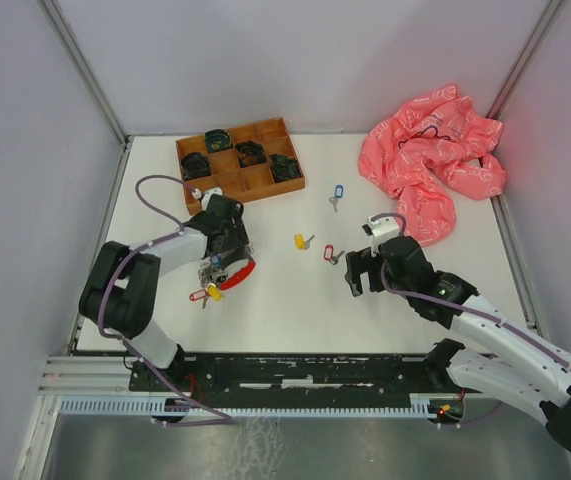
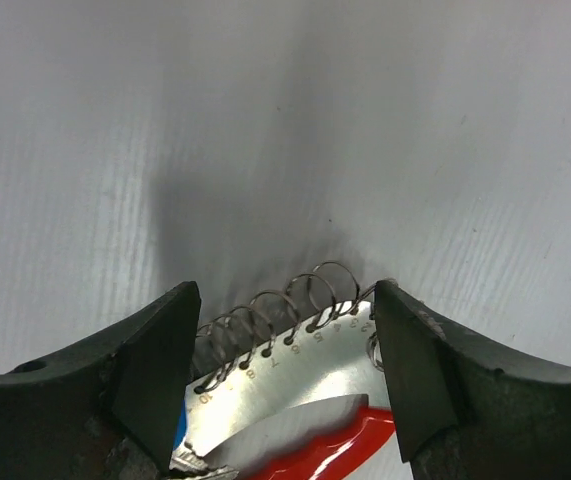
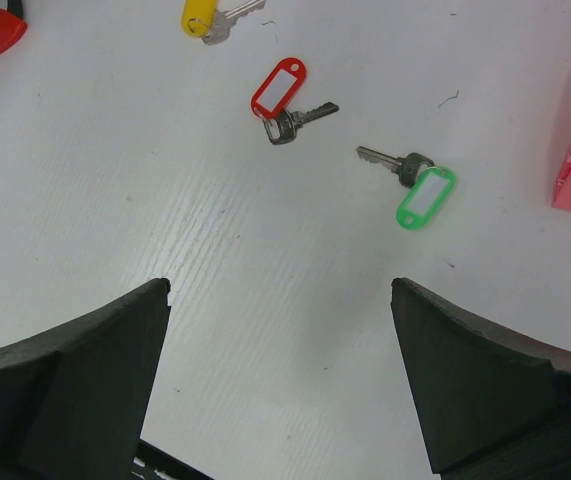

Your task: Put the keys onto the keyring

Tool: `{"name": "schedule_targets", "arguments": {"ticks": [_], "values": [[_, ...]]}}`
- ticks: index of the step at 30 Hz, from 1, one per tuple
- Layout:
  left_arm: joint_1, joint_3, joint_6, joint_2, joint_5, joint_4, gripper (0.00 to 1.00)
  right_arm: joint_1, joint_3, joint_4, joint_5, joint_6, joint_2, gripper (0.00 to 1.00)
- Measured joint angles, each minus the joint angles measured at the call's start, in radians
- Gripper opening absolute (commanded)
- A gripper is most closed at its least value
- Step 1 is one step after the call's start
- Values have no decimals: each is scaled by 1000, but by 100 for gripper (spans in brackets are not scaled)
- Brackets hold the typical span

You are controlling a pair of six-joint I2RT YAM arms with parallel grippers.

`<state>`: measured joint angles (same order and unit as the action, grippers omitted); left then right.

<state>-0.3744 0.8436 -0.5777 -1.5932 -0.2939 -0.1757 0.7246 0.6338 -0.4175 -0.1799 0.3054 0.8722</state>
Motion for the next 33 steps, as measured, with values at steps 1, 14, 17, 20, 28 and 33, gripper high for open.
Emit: {"name": "schedule_targets", "arguments": {"ticks": [1,14,17,20,28,33], "values": [[1,6,0,-18,14,3,74,0,0,0,0,0,0,100],[-199,48,11,-96,179,67,57,0,0,-1,18,0,0,100],[-277,50,11,-99,211,77,56,0,0,-1,19,0,0,100],[-337,47,10,-99,239,78,56,0,0,-1,22,0,0,100],[-402,-78,-31,45,263,31,70,0,0,0,33,-4,18,100],[-400,-142,-102,241,183,-41,75,0,3,9,55,-7,51,100]]}}
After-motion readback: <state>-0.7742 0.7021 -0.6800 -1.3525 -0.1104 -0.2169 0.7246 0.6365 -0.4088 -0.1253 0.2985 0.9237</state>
